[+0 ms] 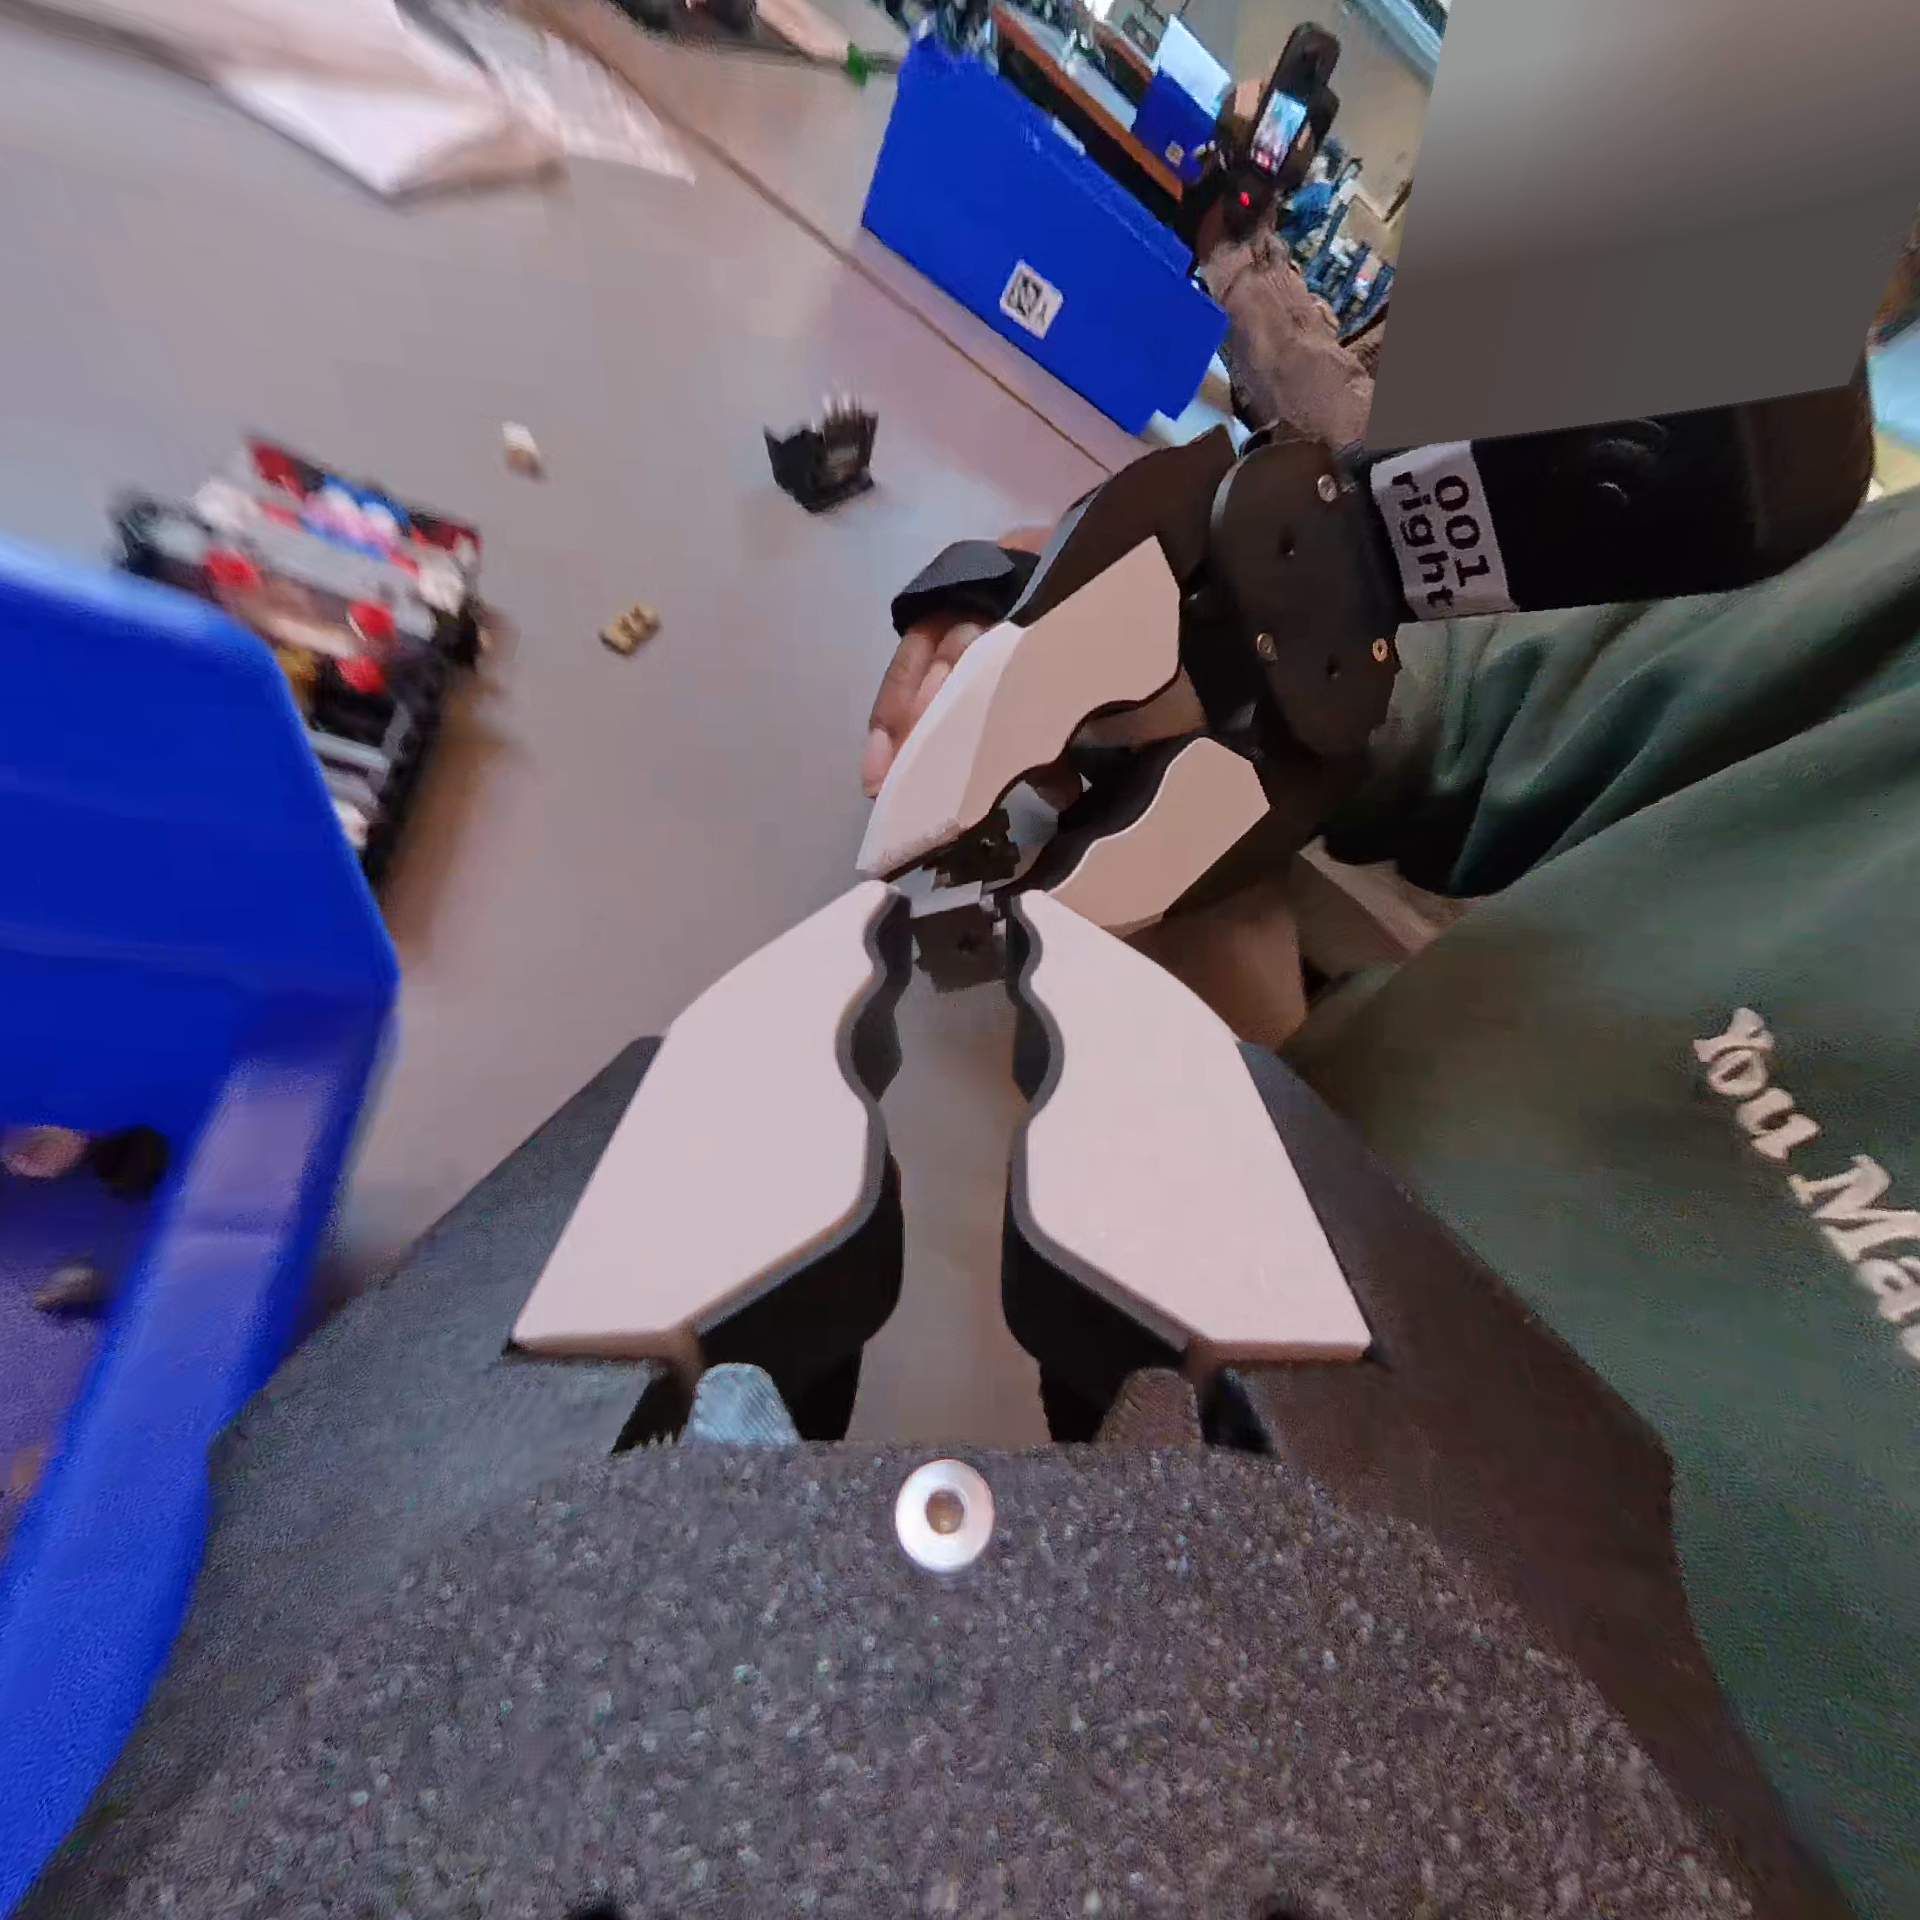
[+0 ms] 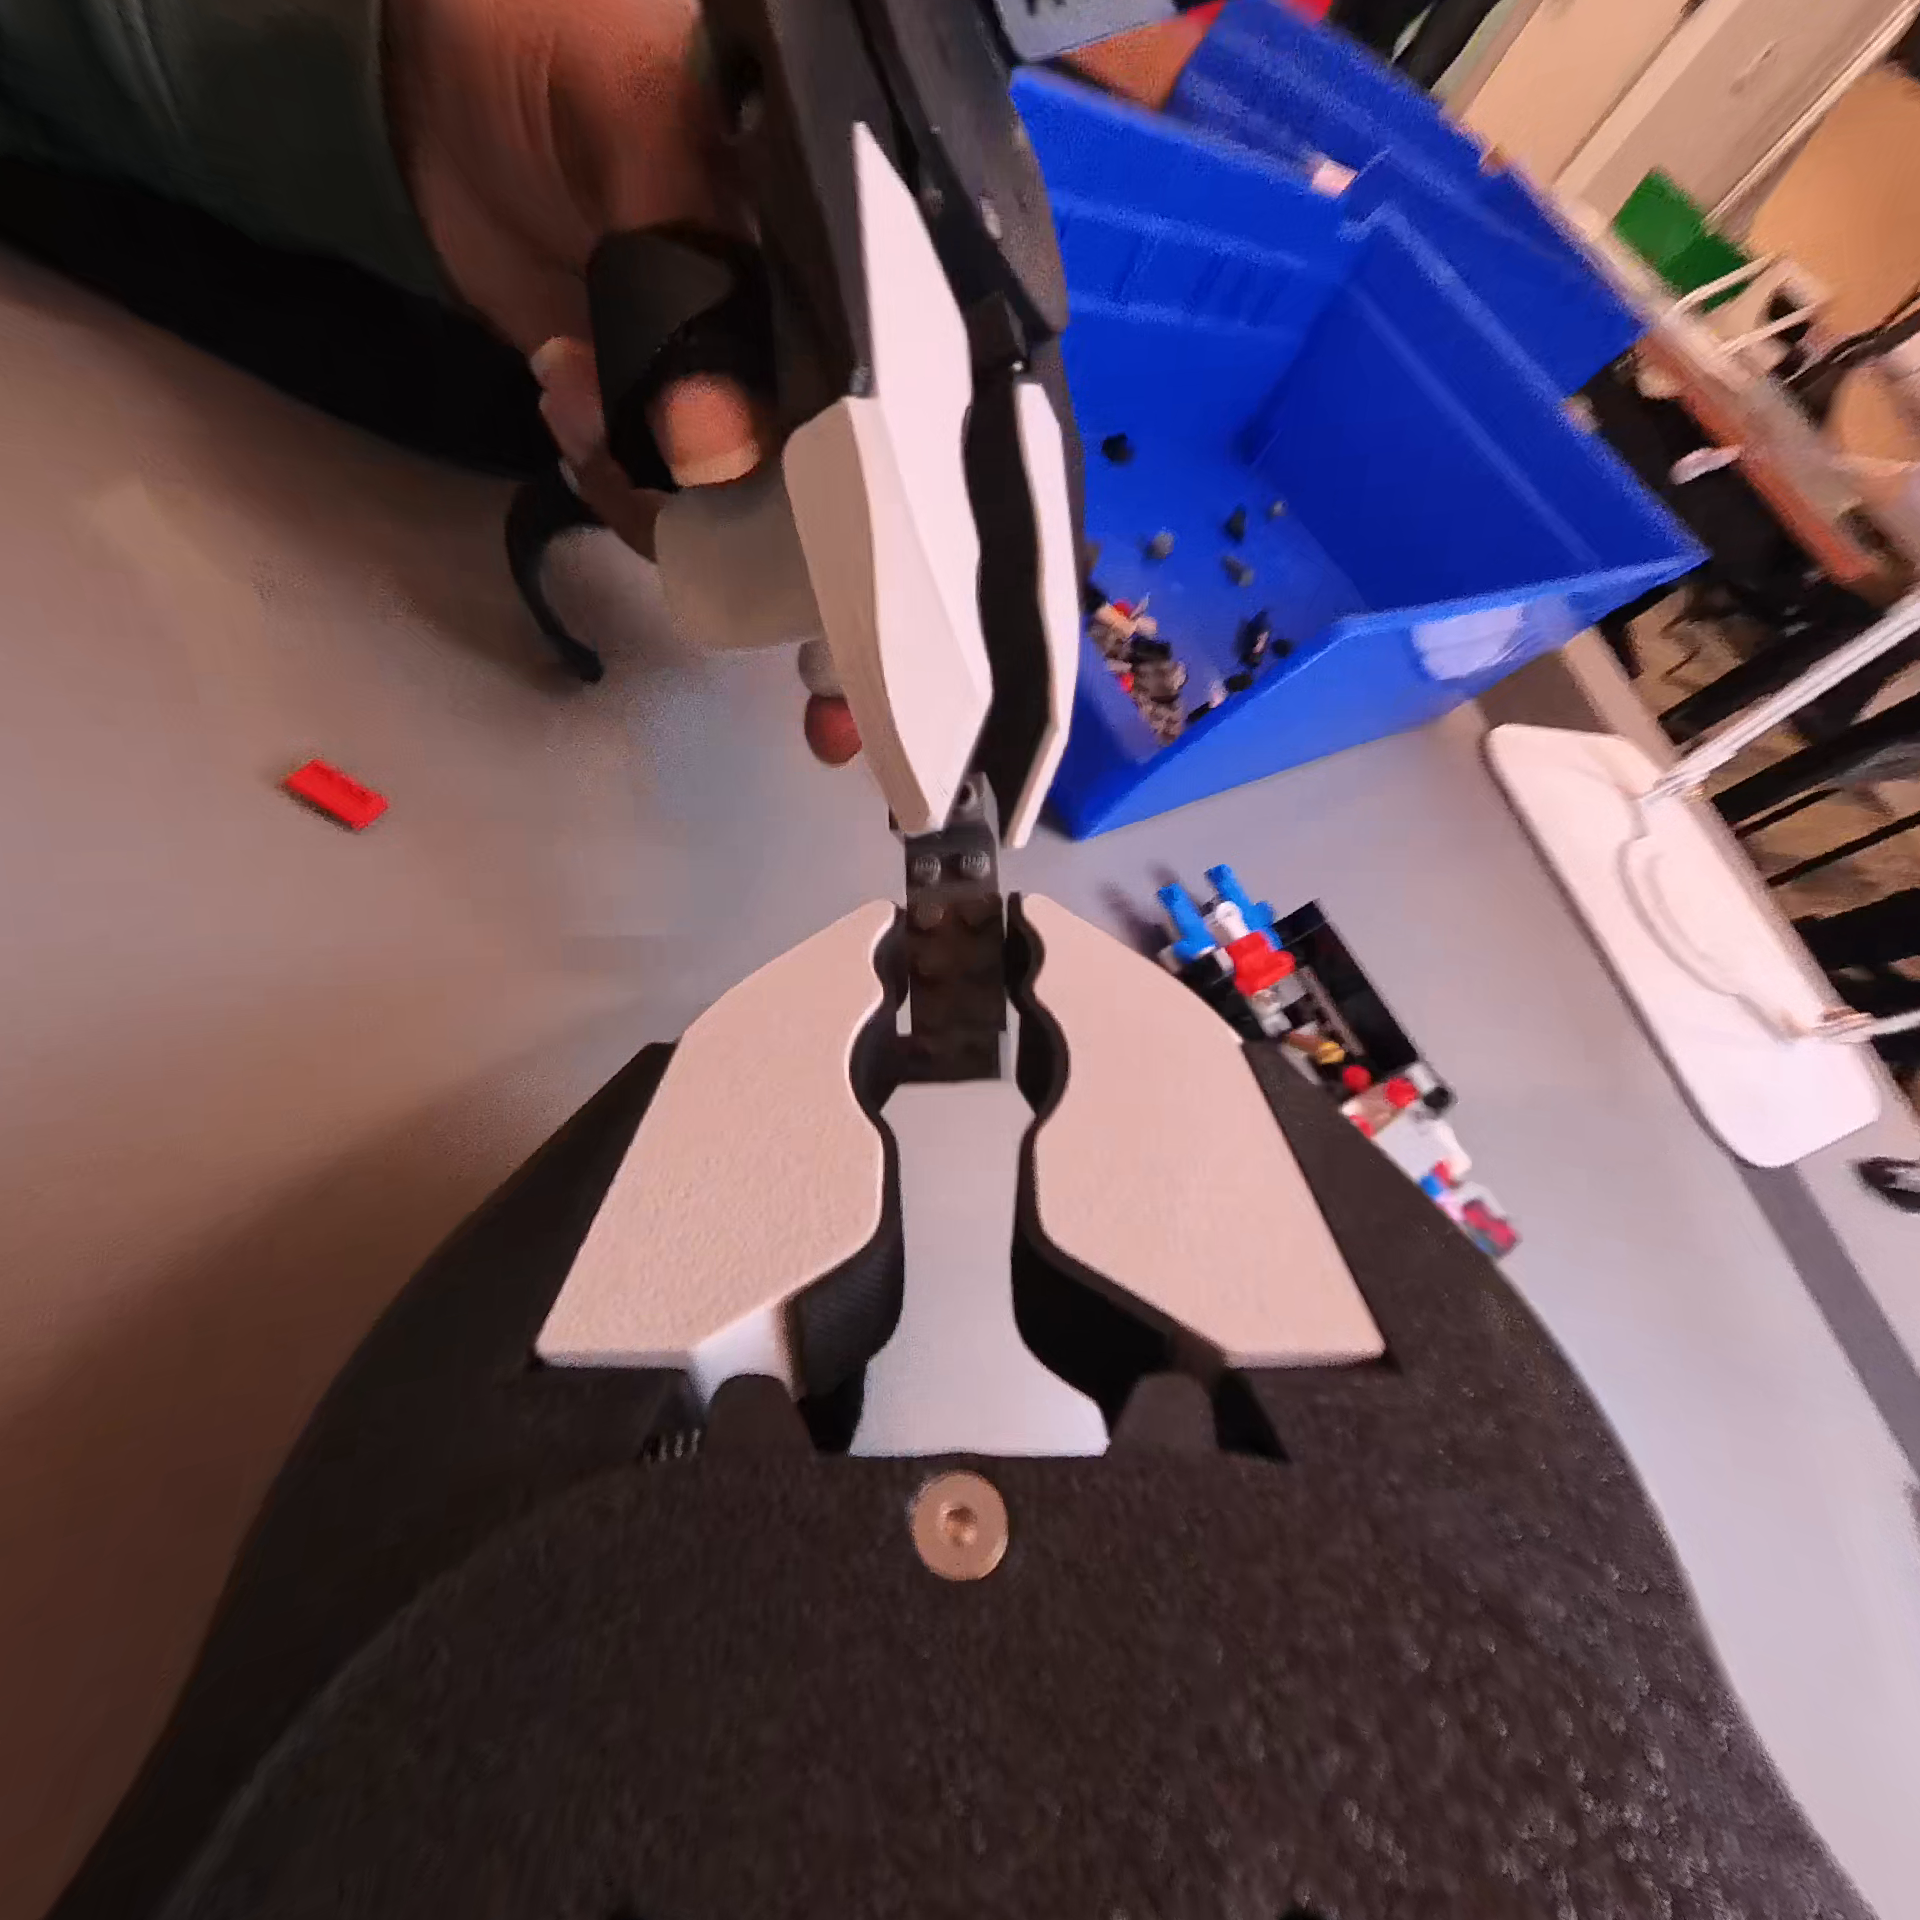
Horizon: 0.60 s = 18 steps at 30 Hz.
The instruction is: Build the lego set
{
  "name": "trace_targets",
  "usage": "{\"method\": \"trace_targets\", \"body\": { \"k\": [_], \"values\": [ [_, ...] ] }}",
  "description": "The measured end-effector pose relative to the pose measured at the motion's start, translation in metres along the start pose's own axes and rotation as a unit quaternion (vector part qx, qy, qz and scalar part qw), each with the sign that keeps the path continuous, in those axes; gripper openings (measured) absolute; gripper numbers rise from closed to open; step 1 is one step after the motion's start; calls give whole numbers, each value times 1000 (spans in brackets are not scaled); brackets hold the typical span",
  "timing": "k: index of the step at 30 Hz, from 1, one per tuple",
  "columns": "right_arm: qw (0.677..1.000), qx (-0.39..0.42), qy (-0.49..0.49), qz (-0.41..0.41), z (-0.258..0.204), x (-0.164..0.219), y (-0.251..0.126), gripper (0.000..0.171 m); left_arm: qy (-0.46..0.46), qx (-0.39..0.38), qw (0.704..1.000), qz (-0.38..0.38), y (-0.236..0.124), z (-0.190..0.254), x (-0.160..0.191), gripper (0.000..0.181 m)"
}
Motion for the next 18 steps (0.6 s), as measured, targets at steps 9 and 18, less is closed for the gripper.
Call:
{"method": "trace_targets", "body": {
  "k": [9, 18],
  "values": [
    [997, -37, 57, -26, 10, 17, -1, 28, 182, -351, 914, 94, -87, -24, -38, 16],
    [971, -237, 6, -16, -56, 4, 11, 26, 134, -482, 866, 17, -96, -58, -25, 81]
  ]
}}
Point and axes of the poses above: each gripper's, where its closed fingertips meet, y out along the fingers, x out of its underside, z = x × y across the jaws, the point moved 7 cm from there along -y, back along the fingers, and after that the axes turned 1 degree about -y, right-handed, at the moved point
